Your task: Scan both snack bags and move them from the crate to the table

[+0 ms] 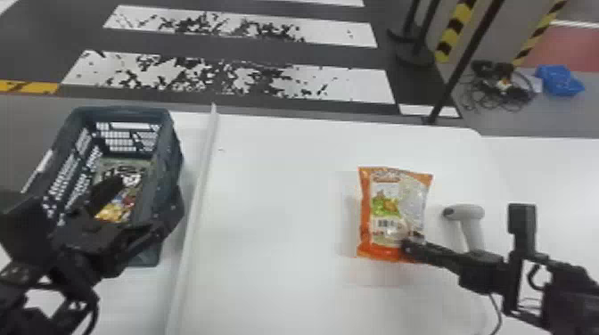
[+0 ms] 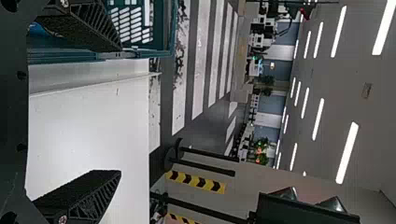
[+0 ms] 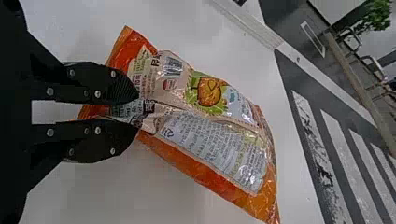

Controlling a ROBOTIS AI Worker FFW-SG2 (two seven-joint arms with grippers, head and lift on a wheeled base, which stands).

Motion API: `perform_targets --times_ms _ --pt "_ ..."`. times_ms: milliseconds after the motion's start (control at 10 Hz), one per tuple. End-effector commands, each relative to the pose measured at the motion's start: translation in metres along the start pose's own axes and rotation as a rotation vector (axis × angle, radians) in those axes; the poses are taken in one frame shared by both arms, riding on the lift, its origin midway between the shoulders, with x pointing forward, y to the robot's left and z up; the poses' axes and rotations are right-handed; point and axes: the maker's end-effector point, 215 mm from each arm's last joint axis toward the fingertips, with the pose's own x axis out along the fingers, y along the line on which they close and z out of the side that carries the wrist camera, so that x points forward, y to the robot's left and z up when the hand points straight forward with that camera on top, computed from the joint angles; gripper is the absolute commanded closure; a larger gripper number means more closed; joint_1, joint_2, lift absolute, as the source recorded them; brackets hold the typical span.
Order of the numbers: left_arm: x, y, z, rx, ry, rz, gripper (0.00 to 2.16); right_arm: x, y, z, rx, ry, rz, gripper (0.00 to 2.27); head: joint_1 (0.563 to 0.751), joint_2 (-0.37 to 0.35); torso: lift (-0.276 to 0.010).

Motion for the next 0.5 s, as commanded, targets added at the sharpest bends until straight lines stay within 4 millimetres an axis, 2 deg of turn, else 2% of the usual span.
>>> perform_targets --times_ms 0,100,200,400 --pt "0.000 0.001 -0.001 -0.001 0.002 0.002 0.06 -0.028 0.000 0.029 0.046 -0.123 0.030 2.26 0.695 -0.100 -0.088" --pt "0.000 0.001 -0.001 -0.001 0.002 0.002 0.06 -0.052 -0.005 0.054 0.059 -0.216 0.025 2.26 0.695 -0.107 -0.088" --pt "-0.001 0.001 -0.001 0.000 0.002 0.002 0.06 -0.075 -0.021 0.074 0.041 -0.278 -0.056 2.25 0.695 -0.126 -0.088" --pt "-0.001 0.000 0.000 0.000 0.001 0.001 0.06 -0.125 -0.085 0.091 0.095 -0.363 -0.292 2.26 0.695 -0.216 -0.088"
